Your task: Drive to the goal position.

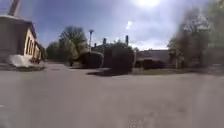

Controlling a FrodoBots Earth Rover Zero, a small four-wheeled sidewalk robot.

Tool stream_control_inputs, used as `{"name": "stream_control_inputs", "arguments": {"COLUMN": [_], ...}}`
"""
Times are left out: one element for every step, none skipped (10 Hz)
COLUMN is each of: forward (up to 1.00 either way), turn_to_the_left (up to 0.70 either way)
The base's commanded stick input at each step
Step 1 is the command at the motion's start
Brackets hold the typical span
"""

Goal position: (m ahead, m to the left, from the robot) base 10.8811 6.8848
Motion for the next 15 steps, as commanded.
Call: {"name": "stream_control_inputs", "arguments": {"forward": [1.00, 1.00, 1.00, 1.00, 1.00, 1.00, 1.00, 1.00, 1.00, 1.00, 1.00, 1.00, 0.43, 0.00, 0.00], "turn_to_the_left": [0.00, 0.00, 0.00, 0.00, 0.00, 0.00, 0.00, 0.00, 0.00, 0.00, 0.00, 0.00, 0.00, 0.00, 0.00]}}
